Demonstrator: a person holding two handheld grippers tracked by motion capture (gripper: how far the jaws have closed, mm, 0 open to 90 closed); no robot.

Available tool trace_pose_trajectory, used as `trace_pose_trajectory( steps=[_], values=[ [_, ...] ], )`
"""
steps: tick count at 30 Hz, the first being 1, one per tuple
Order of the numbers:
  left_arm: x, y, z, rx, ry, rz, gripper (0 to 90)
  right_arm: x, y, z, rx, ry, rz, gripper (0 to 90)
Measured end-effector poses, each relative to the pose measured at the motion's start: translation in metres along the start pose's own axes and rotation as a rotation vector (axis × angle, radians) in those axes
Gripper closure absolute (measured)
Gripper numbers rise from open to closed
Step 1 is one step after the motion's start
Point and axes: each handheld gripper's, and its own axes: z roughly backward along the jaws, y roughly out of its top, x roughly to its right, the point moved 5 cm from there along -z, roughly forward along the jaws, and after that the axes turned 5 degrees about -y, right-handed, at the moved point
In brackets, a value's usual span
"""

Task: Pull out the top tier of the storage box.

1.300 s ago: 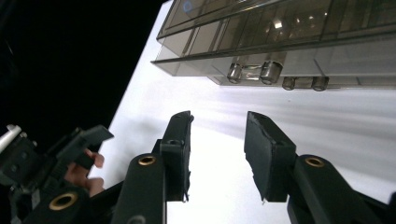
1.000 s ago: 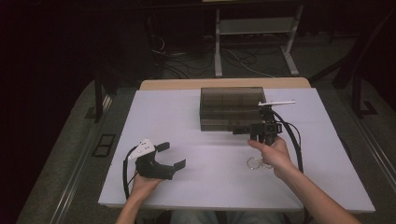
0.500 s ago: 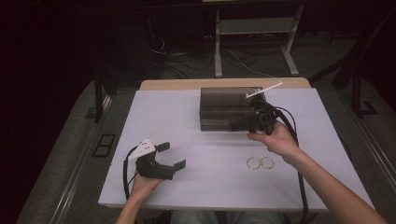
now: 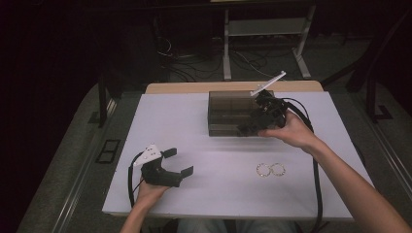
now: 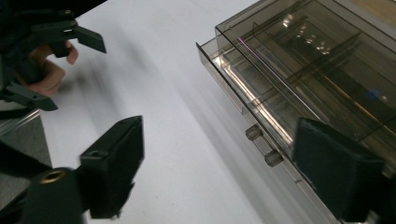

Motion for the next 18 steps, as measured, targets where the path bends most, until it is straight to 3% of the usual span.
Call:
trace_pose_trajectory(
  steps=[10,14,18],
  values=[
    [0.0,0.0,0.0,-0.001,-0.001,-0.001,0.0,0.01,0.004,-0.004,0.021,0.062,0.09,14.4],
    [0.0,0.0,0.0,0.0,-0.001,0.0,0.0,0.015,0.002,-0.011,0.016,0.057,0.16,14.4],
    [0.0,0.0,0.0,0.0,-0.001,0.003,0.0,0.02,0.0,-0.016,0.019,0.064,0.188,14.4]
  ],
)
